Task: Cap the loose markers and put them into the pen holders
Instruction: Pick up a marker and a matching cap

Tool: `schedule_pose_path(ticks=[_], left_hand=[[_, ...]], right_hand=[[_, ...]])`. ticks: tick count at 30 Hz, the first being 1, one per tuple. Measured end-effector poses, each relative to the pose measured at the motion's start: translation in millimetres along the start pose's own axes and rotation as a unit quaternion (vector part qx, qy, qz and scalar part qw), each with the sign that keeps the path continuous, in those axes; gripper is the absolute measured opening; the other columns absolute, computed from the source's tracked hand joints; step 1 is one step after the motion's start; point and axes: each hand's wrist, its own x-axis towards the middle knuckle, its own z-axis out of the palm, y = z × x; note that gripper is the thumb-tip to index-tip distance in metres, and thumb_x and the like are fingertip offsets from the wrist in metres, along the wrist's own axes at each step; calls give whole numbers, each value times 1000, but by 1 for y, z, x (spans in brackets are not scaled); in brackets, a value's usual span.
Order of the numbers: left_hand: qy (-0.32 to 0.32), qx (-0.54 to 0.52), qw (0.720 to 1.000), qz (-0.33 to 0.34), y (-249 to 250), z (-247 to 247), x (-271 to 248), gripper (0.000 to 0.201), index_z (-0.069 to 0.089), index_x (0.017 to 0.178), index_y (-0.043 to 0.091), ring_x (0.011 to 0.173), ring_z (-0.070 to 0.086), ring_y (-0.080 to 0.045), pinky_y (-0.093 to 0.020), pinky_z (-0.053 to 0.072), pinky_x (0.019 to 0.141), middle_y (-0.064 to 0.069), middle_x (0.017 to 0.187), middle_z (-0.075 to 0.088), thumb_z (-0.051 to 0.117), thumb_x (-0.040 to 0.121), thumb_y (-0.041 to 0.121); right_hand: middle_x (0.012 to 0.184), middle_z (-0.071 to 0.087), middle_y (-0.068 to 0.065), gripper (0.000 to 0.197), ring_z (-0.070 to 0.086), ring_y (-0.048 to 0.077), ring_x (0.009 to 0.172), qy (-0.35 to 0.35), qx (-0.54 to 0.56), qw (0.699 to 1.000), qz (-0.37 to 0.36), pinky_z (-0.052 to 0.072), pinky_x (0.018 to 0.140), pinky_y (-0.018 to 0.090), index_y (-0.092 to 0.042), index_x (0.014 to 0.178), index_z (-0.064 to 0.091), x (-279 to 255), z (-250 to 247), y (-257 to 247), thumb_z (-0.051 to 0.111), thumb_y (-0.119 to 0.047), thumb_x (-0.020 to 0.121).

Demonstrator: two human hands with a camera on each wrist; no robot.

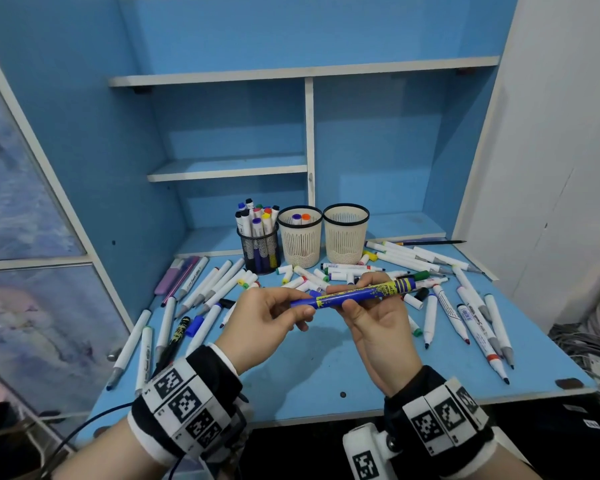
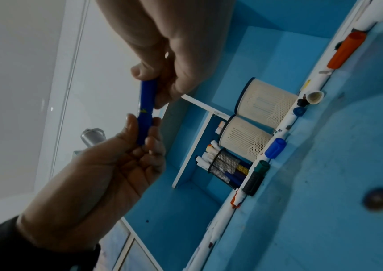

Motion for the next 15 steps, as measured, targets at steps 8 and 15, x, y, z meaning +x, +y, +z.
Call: schedule_pose_path(ticks=[8,15], left_hand=[[-56,-63,996,-35,-4,-10,0,20,67,79,10,53,60,-13,-19,45,53,-4,62,67,54,91,3],[-41,-26,997,-61,-16,-18,4,14,67,85,10,57,63,-9,-18,45,55,-4,71,69,55,92,8]], right_hand=[[86,72,12,53,68,26,91,-53,-45,998,5,52,85,31,-9,92,47,5,6,3,83,-34,61],[93,70,20,23,67,31,95,-45,-131,989,61,53,86,37,-5,93,52,15,6,3,57,14,82]])
